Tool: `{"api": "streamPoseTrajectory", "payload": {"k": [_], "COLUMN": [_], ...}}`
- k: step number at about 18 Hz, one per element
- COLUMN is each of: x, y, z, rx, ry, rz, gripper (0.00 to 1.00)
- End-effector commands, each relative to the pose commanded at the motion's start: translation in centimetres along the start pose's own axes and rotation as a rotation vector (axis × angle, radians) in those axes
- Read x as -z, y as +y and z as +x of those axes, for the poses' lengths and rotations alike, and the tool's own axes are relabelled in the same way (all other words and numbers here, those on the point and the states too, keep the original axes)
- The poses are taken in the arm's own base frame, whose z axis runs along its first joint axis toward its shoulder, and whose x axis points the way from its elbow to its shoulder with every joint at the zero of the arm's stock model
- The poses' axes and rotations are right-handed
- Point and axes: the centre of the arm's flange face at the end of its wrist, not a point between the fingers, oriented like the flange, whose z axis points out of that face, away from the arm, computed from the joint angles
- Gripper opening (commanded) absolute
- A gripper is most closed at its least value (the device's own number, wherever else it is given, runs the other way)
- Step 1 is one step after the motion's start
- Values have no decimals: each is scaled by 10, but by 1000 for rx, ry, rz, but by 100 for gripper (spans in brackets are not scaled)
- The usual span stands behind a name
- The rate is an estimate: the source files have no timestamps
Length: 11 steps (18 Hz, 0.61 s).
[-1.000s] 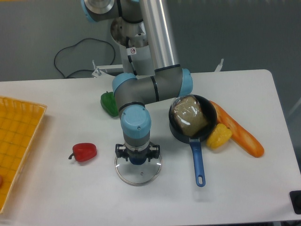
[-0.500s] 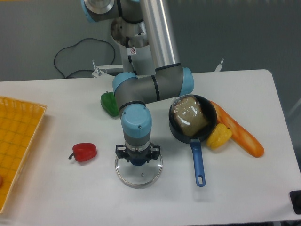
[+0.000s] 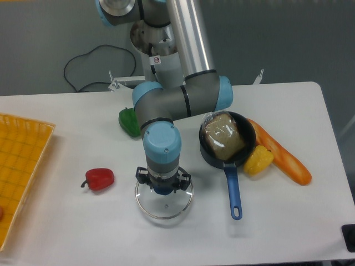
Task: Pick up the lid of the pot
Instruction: 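Lift the glass lid by its knob up off the table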
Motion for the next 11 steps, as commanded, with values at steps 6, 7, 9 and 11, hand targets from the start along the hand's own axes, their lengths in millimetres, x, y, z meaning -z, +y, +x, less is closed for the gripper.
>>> {"api": "streamPoseTrajectory", "payload": {"k": [6,7,9,11], "x": [14,18,20,20], "y": [5,4,3,3], "z": [4,3,2,3], "rx": [-168,-197,-227,-268], "ry": [2,-5,-7,-7], "rz": [-20,-20,-18,-17], "gripper": [60,60,60,58]}}
